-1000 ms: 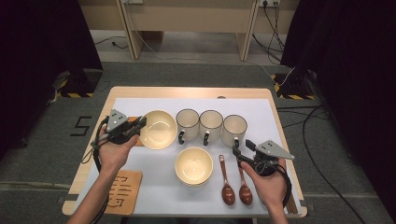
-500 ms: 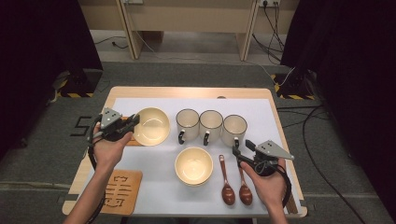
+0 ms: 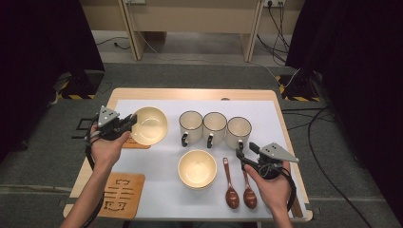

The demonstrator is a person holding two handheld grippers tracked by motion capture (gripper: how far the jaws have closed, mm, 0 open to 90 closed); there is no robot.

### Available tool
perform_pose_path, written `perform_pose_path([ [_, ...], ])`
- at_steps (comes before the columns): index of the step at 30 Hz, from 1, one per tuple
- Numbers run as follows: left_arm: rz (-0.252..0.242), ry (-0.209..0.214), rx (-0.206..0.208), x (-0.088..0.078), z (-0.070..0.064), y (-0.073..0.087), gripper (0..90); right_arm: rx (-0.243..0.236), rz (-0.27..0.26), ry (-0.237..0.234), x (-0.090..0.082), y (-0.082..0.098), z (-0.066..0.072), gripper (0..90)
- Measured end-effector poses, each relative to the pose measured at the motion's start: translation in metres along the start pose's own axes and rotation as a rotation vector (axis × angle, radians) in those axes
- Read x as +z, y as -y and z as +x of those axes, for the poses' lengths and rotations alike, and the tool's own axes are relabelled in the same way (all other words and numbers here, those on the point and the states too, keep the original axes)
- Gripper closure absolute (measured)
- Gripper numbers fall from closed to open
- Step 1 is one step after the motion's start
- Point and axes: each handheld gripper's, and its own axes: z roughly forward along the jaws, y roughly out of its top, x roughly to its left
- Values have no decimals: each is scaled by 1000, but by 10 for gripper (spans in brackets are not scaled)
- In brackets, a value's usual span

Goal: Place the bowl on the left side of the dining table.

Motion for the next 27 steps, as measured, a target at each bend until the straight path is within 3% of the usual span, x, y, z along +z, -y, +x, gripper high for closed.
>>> perform_pose_path([
  [27,30,-48,-41,17,27,0,828,3,7,-2,2,1,0,435],
])
